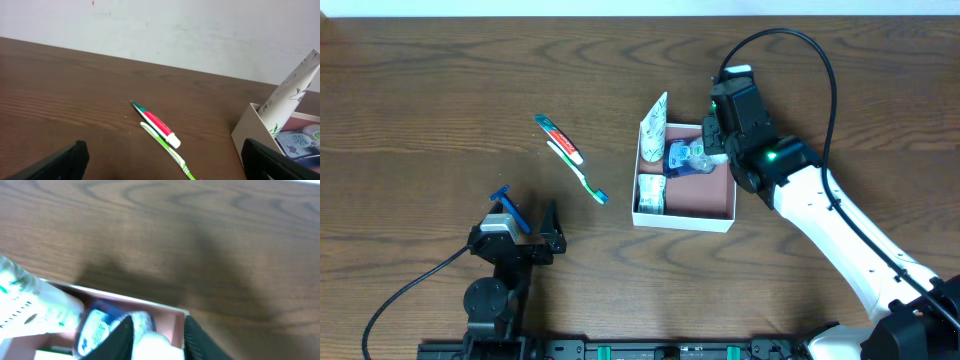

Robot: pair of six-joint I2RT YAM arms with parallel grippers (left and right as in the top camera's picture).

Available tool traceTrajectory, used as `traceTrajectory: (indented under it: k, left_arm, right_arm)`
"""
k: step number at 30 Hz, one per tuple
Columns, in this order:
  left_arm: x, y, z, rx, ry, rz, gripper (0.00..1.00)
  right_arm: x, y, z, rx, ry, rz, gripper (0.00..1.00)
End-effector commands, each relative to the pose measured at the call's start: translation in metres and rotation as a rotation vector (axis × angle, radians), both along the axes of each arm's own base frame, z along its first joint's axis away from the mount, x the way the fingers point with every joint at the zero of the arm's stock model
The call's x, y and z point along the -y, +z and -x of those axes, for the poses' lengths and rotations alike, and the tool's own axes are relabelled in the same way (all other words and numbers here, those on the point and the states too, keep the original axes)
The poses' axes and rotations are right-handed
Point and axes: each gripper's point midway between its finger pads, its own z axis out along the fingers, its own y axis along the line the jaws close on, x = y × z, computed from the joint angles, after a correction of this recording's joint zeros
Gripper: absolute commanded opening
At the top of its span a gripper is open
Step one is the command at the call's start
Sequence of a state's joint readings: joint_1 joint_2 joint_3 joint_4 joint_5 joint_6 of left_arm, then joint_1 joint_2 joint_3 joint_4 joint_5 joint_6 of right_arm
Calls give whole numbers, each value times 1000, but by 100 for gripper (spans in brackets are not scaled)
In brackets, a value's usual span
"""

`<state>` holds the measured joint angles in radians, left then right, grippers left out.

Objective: Pack container

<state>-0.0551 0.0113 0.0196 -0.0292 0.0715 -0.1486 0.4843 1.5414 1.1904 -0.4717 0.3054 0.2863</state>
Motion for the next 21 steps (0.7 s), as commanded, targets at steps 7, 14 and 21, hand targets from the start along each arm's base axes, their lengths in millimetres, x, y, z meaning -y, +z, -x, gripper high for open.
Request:
traceTrajectory:
  k: [7,14,21]
  left_arm:
    - [2,-16,1,-50,-16,-18,98]
    - [2,-16,1,-50,-16,-19,98]
    - [2,-16,1,-50,-16,-18,98]
  right_arm:
    - [35,-2,0,-86,-141,-148,49]
    - [46,-21,-1,-192,-143,-264,48]
    - [36,-50,2,-289,-118,-289,46]
